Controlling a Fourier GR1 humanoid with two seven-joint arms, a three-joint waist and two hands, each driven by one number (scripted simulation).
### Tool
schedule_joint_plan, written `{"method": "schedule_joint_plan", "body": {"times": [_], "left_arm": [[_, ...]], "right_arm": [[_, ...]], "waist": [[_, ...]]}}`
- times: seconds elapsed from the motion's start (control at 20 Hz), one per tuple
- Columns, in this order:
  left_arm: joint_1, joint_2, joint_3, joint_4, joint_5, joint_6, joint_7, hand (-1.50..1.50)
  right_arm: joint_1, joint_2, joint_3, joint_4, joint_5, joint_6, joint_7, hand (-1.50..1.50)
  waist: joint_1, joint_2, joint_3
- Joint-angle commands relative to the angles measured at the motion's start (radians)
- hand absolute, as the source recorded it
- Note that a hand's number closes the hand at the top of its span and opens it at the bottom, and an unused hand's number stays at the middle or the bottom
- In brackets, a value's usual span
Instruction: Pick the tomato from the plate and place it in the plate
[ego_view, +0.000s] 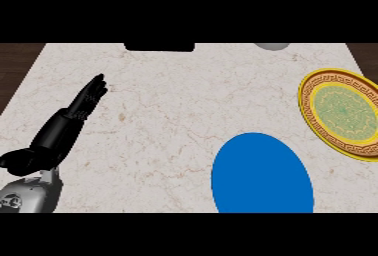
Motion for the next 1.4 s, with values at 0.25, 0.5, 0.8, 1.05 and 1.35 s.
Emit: {"method": "schedule_joint_plan", "body": {"times": [0.25, 0.5, 0.8, 1.05, 1.35], "left_arm": [[0.005, 0.005, 0.002, 0.005, 0.006, -0.041, -0.013, 0.0], [-0.019, -0.017, 0.002, 0.042, -0.011, -0.021, -0.025, 0.0], [-0.053, -0.052, -0.029, 0.027, -0.069, 0.028, 0.017, 0.0], [0.032, -0.016, 0.01, -0.052, -0.004, -0.03, 0.005, 0.0], [-0.013, -0.05, -0.006, 0.0, -0.03, 0.003, 0.024, 0.0]], "right_arm": [[-0.373, 0.155, 0.141, 0.426, 0.253, 0.024, 0.063, 1.5], [-0.502, 0.232, 0.184, 0.665, 0.37, 0.014, 0.103, -1.5], [-0.611, 0.339, 0.11, 0.892, 0.359, -0.045, -0.105, -1.5], [-0.664, 0.273, 0.039, 0.948, 0.295, 0.107, -0.238, -1.5], [-0.686, 0.27, -0.006, 0.921, 0.201, 0.385, -0.296, -1.5]], "waist": [[0.025, 0.007, 0.001], [0.021, 0.008, 0.001], [0.015, 0.009, 0.003], [0.022, 0.006, 0.003], [0.004, 0.005, 0.003]]}}
